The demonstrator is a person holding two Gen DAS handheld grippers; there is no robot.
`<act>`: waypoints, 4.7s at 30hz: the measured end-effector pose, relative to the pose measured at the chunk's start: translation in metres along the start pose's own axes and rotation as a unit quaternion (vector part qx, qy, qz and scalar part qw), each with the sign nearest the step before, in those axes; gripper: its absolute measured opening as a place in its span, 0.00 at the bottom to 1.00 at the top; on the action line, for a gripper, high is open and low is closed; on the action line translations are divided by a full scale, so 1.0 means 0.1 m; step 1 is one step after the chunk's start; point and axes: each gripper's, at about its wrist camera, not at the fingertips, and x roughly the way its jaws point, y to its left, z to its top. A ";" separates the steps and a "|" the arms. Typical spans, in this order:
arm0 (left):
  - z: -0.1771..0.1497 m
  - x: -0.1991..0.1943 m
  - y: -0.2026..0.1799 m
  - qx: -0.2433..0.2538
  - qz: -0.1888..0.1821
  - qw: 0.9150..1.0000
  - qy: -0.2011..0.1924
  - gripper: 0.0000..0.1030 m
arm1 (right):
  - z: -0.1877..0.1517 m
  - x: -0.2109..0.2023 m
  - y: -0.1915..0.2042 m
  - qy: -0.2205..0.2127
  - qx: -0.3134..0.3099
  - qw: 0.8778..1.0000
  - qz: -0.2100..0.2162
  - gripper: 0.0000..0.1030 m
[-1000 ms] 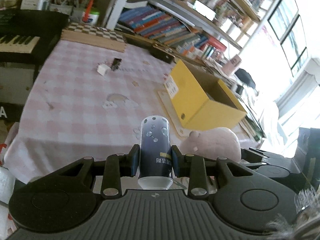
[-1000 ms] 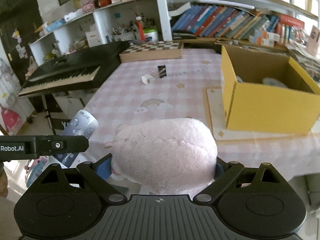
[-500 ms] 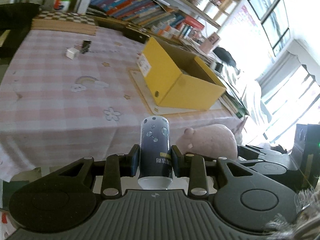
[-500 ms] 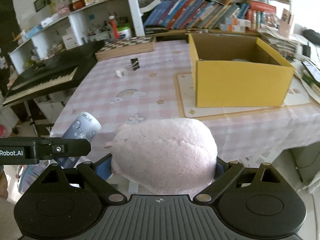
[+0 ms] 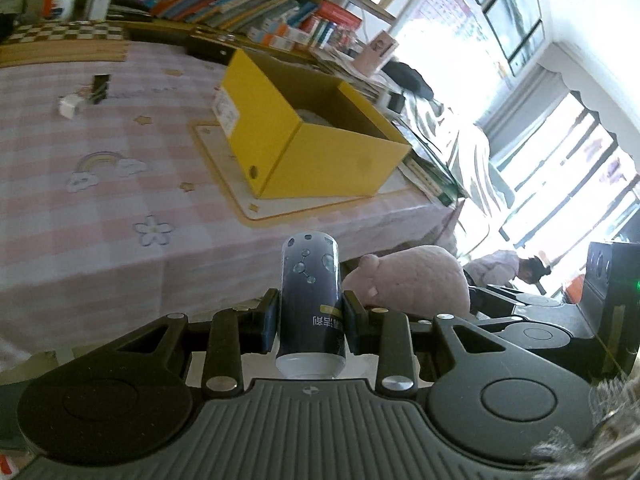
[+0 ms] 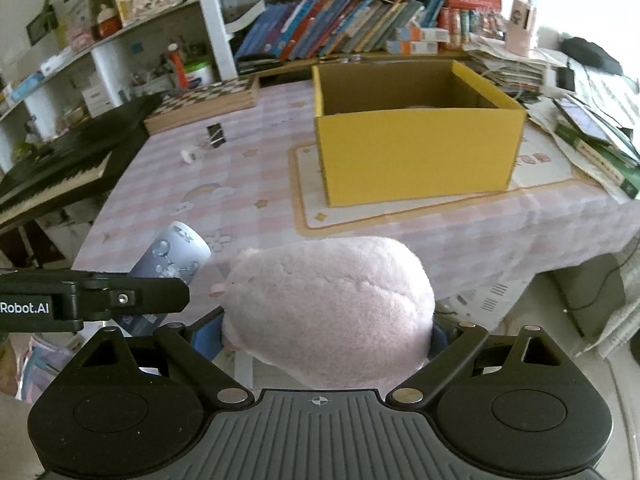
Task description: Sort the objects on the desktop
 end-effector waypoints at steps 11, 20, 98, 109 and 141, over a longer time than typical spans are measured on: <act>0.17 0.35 -0.26 0.019 -0.018 1.000 0.015 0.29 | 0.12 0.00 -0.38 -0.004 0.017 1.000 -0.015 0.92; 0.35 0.67 -0.44 0.025 -0.024 0.999 0.022 0.29 | 0.27 0.07 -0.70 -0.002 0.021 1.000 -0.019 0.92; 1.82 2.73 -0.69 0.117 0.213 0.970 0.011 0.28 | 2.67 2.56 -1.05 0.118 -0.183 0.967 0.130 0.93; 1.82 2.64 -0.77 0.135 0.214 0.967 -0.011 0.52 | 2.69 2.46 -1.16 0.085 -0.167 0.974 0.130 0.97; 1.41 1.10 -1.01 0.073 0.268 0.938 -0.207 0.97 | 2.18 0.80 -1.74 -0.171 -0.063 0.981 0.067 0.98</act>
